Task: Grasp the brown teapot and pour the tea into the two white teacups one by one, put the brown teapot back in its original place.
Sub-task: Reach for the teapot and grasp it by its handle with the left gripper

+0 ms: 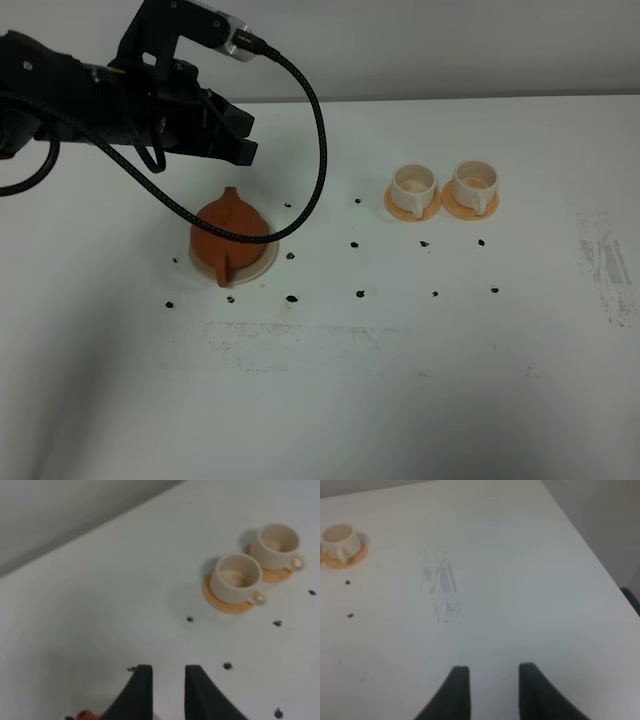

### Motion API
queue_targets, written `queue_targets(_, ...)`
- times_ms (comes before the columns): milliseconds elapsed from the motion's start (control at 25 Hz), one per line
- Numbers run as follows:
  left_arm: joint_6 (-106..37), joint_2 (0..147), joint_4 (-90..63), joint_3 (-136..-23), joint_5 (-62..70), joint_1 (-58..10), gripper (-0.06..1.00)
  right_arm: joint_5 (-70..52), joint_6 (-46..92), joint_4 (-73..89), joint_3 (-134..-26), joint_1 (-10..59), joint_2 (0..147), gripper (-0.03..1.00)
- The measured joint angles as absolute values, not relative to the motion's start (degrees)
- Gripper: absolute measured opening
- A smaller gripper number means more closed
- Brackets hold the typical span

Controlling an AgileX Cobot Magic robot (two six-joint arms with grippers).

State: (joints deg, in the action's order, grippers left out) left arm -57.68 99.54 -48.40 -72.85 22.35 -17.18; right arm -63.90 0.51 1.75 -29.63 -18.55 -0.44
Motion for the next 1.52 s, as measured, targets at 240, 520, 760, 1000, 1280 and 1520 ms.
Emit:
queue_targets(240, -46.85, 103.65, -36.8, -82.53, 36.38, -15.71, 0.15, -63.9, 0.51, 1.75, -29.63, -18.67, -0.44, 0.23)
queue_targets(520, -36.03, 105.95, -22.53, -88.96, 45.88, -15.69, 0.15, -63.9, 0.51, 1.75, -29.63, -18.67, -0.44, 0.23)
queue_targets(760, -34.9, 106.29, -21.96, -89.05, 49.01, -15.69, 0.15, -63.9, 0.51, 1.75, -29.58, -18.67, -0.44, 0.23)
queue_targets(1000, -33.67, 106.29, -21.28, -89.05, 50.66, -16.37, 0.15, -63.9, 0.51, 1.75, -29.58, -18.67, -0.44, 0.23)
queue_targets(1280, -32.12, 101.99, -19.14, -81.35, 42.15, -21.73, 0.15, -63.9, 0.51, 1.75, -29.58, -18.67, -0.44, 0.23)
queue_targets(1520, -22.55, 96.9, -15.78, -73.02, 38.03, -22.08, 0.15, -63.9, 0.51, 1.75, -29.58, -18.67, -0.44, 0.23)
